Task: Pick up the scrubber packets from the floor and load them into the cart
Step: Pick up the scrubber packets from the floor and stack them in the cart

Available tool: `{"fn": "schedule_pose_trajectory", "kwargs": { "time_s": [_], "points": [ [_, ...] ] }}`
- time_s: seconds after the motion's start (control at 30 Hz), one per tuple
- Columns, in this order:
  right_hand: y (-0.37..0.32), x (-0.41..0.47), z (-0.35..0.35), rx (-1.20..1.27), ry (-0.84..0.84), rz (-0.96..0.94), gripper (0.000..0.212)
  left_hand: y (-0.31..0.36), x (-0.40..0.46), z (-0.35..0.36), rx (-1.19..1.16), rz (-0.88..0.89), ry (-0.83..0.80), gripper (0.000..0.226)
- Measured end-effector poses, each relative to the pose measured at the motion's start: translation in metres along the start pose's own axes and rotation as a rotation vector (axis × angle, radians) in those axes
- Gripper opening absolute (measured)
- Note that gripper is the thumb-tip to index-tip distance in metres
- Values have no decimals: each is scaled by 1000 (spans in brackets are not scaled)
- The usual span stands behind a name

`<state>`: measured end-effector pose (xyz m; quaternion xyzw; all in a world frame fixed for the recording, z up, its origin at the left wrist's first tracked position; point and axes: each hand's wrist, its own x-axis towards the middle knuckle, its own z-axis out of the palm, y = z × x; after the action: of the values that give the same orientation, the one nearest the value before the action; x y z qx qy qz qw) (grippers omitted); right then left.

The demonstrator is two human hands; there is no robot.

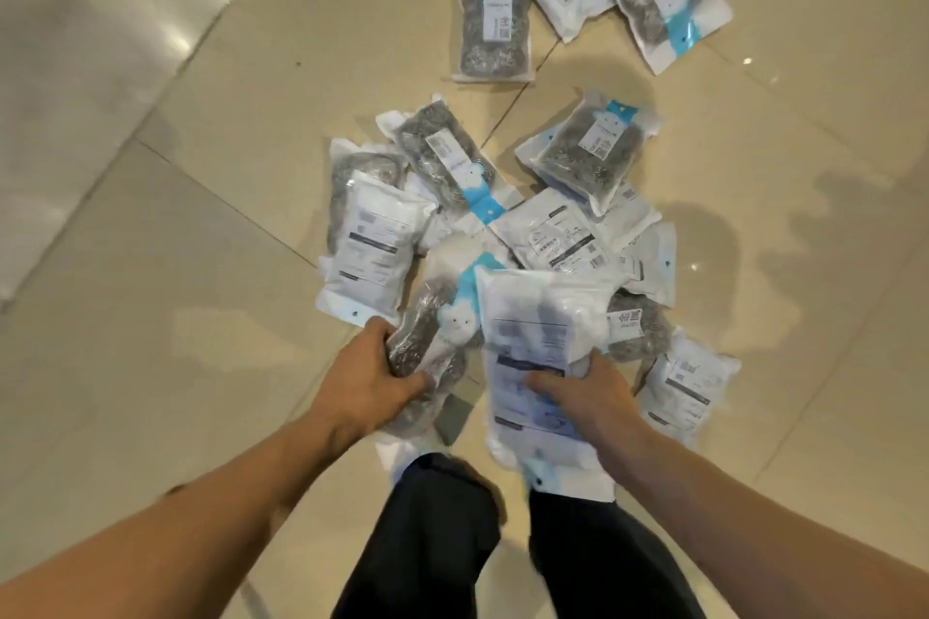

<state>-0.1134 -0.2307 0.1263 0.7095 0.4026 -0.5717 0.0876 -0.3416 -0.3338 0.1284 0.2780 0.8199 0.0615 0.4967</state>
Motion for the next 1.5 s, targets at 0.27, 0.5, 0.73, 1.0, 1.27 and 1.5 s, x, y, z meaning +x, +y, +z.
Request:
{"fn": "schedule_pose_trajectory", "kwargs": {
  "time_s": [0.27,0.5,0.73,1.0,1.27,1.5],
  "points": [
    [-101,-224,-70,65,-5,-212,38,77,-202,-130,-731,-125,120,43],
    [-152,-384,-113,108,-9,-250,52,114,-367,-217,-924,-42,38,47],
    [-184,-480,-138,162,-74,-371,53,125,-456,-260,-1031,52,119,54],
    [-216,-523,-148,-4,-289,-570,46,121,-538,-246,-1239,86,353,63],
    [-218,-556,-112,-393,-600,-724,44,105,-627,-150,-1599,-70,747,90],
    [-169,-612,-64,-715,-949,-733,52,88,-706,-54,-1848,-248,1093,102]
  ]
}}
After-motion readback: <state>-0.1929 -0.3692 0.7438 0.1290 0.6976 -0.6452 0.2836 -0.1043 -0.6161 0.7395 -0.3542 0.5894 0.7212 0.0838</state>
